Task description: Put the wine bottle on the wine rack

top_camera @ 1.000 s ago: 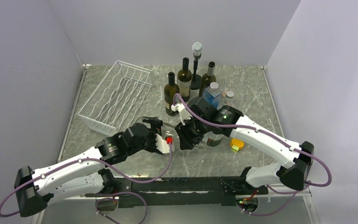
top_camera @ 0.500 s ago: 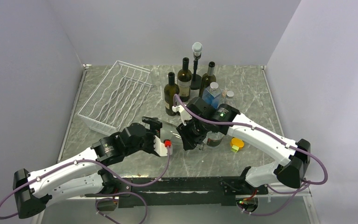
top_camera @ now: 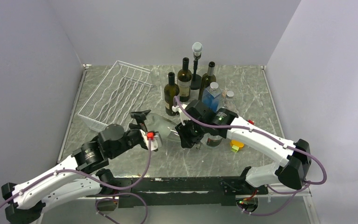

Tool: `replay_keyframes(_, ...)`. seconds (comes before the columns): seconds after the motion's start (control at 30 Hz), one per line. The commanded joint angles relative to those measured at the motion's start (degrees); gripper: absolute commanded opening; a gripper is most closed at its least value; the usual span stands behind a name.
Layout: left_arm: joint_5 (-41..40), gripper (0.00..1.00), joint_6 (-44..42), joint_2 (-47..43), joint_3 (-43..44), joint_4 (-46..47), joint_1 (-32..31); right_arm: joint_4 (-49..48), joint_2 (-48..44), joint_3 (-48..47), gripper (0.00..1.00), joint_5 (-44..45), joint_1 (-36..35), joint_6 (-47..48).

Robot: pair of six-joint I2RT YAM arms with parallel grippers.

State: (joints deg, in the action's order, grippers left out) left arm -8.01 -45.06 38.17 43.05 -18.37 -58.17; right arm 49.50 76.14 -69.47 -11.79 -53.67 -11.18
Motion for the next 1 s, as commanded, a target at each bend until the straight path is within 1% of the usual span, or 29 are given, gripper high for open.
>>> replay_keyframes(0.0, -2.84, 0.99, 13.17, -3.16, 2.58, 8.49, -0.28, -18.06, -4.57, 1.72, 0.0, 1.54, -0.03, 0.24)
replay_keyframes(0.1, -9.3, 0.99, 22.52, -4.01, 4.52, 11.83, -0.3, -22.48, -4.85, 4.25, 0.0, -0.88, -0.12, 1.42)
replay_keyframes(0.23, -13.75, 0.99, 29.5, -2.79, 9.4, 9.69, -0.28, -29.53, -5.02, 8.01, 0.0, -4.7, -0.53, 2.31)
replay_keyframes(0.3, -15.19, 0.99, 30.76, -2.14, 11.1, 8.84, -0.28, -31.92, -4.29, 8.94, 0.0, -5.62, -1.32, 2.61)
replay_keyframes(0.5, -13.0, 0.99, 32.96, -1.35, 13.99, 6.72, -0.28, -39.68, 0.11, 10.97, 0.0, -6.99, -3.28, 1.69)
replay_keyframes(0.77, -12.79, 0.99, 33.14, -3.61, 13.62, 8.23, -0.28, -43.29, 6.19, 8.46, 0.0, -7.77, -4.38, 0.82)
replay_keyframes(0.97, -14.16, 0.99, 34.08, -3.12, 14.57, 6.55, -0.28, -46.24, 8.41, 8.2, 0.0, -8.74, -4.69, 0.58)
